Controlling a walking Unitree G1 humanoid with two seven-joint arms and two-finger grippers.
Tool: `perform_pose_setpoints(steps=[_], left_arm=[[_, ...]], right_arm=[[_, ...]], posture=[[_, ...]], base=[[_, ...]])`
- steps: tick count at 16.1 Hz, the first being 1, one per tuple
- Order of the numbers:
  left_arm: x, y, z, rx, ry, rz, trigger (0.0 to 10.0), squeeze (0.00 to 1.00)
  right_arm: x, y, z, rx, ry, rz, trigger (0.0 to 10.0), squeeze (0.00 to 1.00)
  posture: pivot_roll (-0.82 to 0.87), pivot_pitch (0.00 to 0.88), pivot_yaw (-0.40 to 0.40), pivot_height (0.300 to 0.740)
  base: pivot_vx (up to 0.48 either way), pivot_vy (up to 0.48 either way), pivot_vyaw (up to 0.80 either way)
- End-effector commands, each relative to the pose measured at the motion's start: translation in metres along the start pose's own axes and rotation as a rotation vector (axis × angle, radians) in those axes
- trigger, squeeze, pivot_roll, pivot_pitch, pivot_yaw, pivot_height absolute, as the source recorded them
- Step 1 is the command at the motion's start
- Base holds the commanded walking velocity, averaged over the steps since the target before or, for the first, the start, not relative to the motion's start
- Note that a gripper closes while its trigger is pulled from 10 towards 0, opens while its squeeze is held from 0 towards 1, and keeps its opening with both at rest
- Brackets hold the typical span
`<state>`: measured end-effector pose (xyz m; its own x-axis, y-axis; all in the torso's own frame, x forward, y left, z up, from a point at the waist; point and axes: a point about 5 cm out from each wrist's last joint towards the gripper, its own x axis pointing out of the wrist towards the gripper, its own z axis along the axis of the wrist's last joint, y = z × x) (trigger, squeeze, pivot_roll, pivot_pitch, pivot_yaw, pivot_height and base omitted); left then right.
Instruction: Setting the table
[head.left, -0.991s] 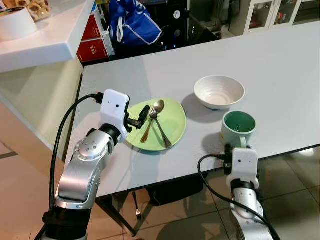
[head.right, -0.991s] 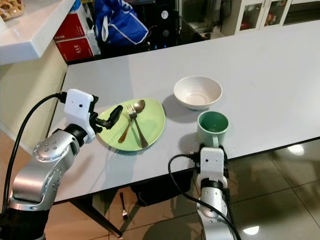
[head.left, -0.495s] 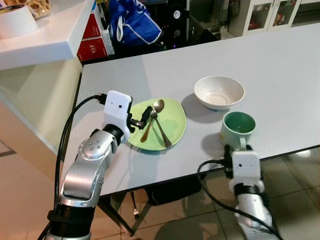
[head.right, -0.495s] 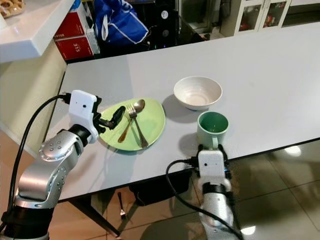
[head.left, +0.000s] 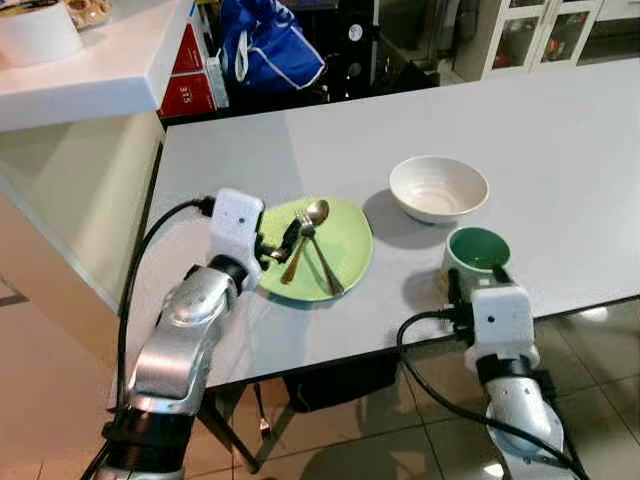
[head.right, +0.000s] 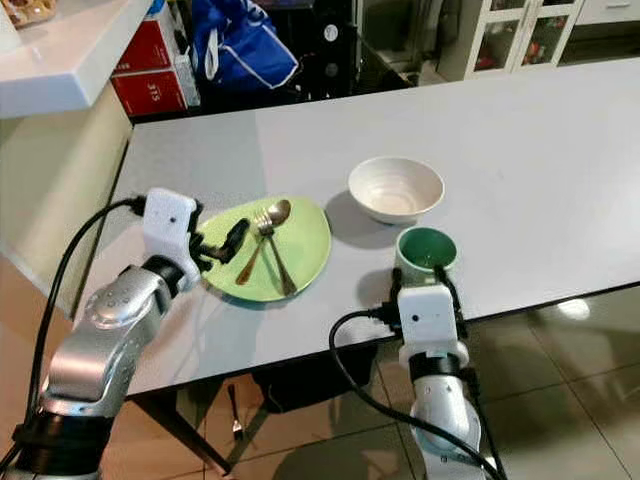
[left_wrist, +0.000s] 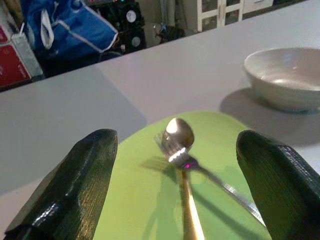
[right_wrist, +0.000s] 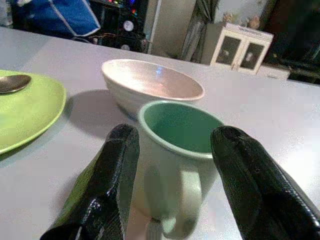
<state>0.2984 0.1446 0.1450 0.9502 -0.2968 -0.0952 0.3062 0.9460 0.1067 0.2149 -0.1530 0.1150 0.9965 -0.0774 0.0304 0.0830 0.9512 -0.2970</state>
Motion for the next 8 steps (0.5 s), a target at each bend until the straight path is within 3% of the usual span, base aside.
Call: perform_pose_setpoints(steps=[1,2,3,4,8], left_arm=[[-0.016,0.03,-0.024,-0.005,0.074,0.108,10.0,0.0],[-0.024,0.041,-0.03,-0.013,0.088,0.143,10.0,0.0],[-0.041,0.055,-0.032,-0.066,0.08,0.204,10.0,0.0],[-0.05,0.059,-0.031,-0.089,0.065,0.225,10.0,0.0],[-0.066,0.033,-0.041,-0.17,0.045,0.131,10.0,0.0]], right_arm=[[0.004,-0.004,-0.005,0.022,0.033,-0.006,10.0,0.0],[0.005,-0.004,-0.007,0.024,0.04,-0.004,10.0,0.0],[0.005,-0.002,-0.008,0.016,0.04,0.017,10.0,0.0],[0.005,-0.003,-0.009,0.009,0.04,0.03,10.0,0.0],[0.012,0.006,-0.023,-0.004,0.059,0.065,10.0,0.0]], posture=[[0.07,0.0,0.06,0.74],[0.08,0.0,0.054,0.74],[0.09,0.0,0.045,0.74],[0.11,0.0,0.037,0.74],[0.12,0.0,0.012,0.74]], base=[[0.0,0.0,0.0],[0.0,0.0,0.0],[0.0,0.0,0.0],[0.0,0.0,0.0],[0.0,0.0,0.0]])
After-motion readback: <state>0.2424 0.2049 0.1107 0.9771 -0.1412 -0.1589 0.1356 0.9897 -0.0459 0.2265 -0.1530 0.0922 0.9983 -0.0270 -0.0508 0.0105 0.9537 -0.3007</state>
